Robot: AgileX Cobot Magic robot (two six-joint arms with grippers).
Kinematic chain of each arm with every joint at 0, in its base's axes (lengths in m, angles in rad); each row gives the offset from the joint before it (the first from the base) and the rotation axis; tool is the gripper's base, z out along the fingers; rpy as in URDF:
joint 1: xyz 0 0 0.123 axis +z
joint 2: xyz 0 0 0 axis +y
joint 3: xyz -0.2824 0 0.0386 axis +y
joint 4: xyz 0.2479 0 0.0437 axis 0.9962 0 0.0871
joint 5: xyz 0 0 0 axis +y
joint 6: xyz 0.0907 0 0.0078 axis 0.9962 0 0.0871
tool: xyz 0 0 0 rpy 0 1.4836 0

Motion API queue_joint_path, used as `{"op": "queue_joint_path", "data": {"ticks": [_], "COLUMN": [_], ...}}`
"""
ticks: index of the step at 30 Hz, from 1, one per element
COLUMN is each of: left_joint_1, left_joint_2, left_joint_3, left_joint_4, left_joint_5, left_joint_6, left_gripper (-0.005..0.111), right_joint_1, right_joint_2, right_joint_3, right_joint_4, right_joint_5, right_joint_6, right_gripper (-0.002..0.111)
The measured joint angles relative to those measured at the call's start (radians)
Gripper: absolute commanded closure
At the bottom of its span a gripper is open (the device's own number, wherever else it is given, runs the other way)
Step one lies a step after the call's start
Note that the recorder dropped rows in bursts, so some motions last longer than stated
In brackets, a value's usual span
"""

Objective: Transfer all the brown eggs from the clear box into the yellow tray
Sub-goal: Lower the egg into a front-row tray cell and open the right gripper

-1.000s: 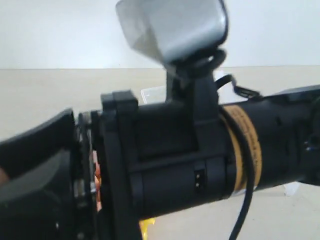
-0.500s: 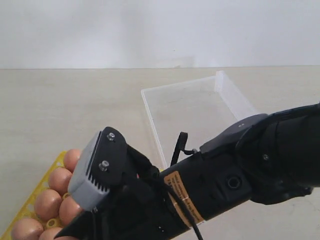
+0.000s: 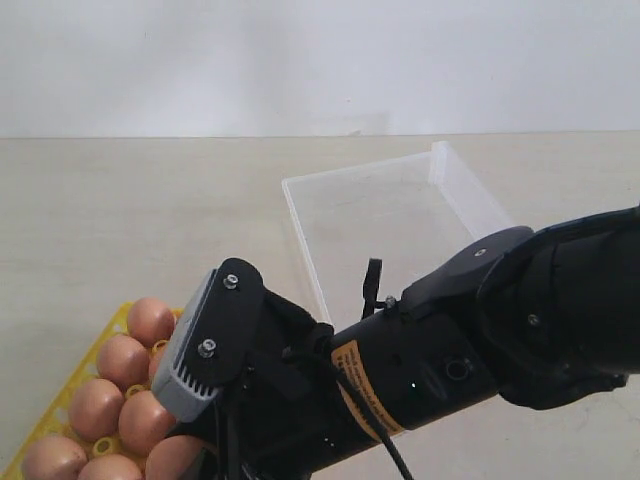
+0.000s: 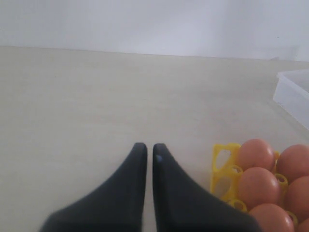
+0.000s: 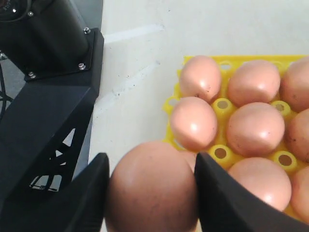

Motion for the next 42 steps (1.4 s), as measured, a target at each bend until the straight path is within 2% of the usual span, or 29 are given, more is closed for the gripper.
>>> {"op": "queue_joint_path", "data": {"ticks": [9,15,19,24,42], "left_joint_1": [0.0,0.0,0.0,0.0,0.0], "left_joint_2": [0.0,0.0,0.0,0.0,0.0], "left_joint_3": [0.0,0.0,0.0,0.0,0.0], "left_joint_4": [0.0,0.0,0.0,0.0,0.0], "left_joint_5": [0.0,0.0,0.0,0.0,0.0], "left_joint_6": [0.0,0.0,0.0,0.0,0.0], "left_gripper": [0.103,0.103,0.103,0.103,0.103], "right_joint_1": [0.0,0.0,0.0,0.0,0.0], "right_joint_2": [0.0,0.082,0.112,0.141,0.158], "right_joint_3": [0.0,0.0,0.0,0.0,0.0], "right_joint_4": [-0.04,-0.041,-0.044,-0.044,0.058], "right_joint_5": [0.007,0.082,0.022,0.041,0.047], "right_joint_6": [-0.011,-0.106,-0.112,-0.112,-0.114], "right_gripper": [0.108,0.108,0.108,0.108,0.108]}}
